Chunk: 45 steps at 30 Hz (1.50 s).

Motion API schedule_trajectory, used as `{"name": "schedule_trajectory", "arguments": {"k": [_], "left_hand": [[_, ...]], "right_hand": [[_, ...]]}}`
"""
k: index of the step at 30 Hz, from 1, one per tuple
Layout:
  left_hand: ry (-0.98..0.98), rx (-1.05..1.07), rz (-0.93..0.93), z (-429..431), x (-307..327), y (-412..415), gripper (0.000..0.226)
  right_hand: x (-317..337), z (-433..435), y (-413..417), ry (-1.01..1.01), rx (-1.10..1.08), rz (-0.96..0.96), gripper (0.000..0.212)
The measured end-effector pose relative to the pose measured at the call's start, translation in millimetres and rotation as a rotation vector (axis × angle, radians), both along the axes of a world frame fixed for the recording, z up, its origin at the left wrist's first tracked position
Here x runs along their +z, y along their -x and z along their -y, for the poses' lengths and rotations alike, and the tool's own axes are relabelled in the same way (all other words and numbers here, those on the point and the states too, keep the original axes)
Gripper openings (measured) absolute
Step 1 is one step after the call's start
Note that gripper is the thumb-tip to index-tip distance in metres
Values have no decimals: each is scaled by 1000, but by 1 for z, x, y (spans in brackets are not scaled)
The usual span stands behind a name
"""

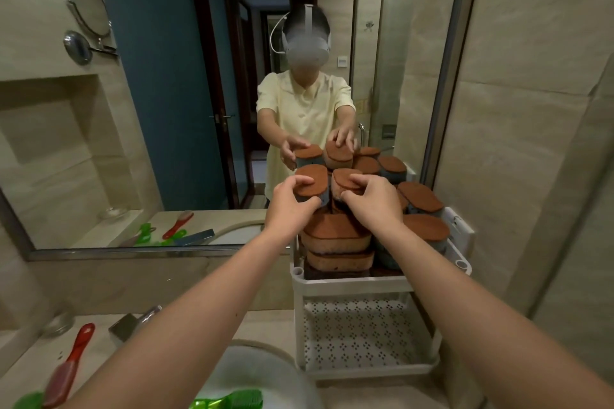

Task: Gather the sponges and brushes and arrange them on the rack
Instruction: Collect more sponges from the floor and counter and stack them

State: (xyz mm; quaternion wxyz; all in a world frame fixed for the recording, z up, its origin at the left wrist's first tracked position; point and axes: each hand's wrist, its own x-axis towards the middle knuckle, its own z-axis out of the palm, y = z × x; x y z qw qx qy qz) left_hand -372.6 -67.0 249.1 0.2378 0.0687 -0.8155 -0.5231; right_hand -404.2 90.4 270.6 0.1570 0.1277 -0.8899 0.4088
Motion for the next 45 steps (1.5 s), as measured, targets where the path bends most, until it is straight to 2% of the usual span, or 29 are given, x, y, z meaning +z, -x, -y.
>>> {"name": "schedule_trajectory", "arguments": {"k": [5,10,15,17,20,24,33,41,45], "left_hand": [[66,7,-7,-1,-3,2,33],[87,-25,-6,-3,-3,0,37],[56,-77,-27,-3,0,-8,66],[-19,-42,-56,-3,4,-17,66],[-147,66,-188,0,9,-39,48],[-254,228,-334,17,8,-76,32],[-251,644,-350,85,-29,-206,35],[-335,1038,-300,98,-68,-368,29],[-365,1159,-290,87,-84,-443,26]], "right_hand": [[-3,5,1,-144,-30,-39,51],[-2,0,0,-184,-22,-25,52],[3,1,-4,-129,39,-1,57],[9,4,-10,-29,65,-61,51],[19,14,-27,125,185,-147,40],[24,44,-57,219,364,-172,40],[-11,148,-142,328,787,28,41],[-70,215,-274,234,1158,272,44],[-96,225,-342,144,1286,297,42]]}}
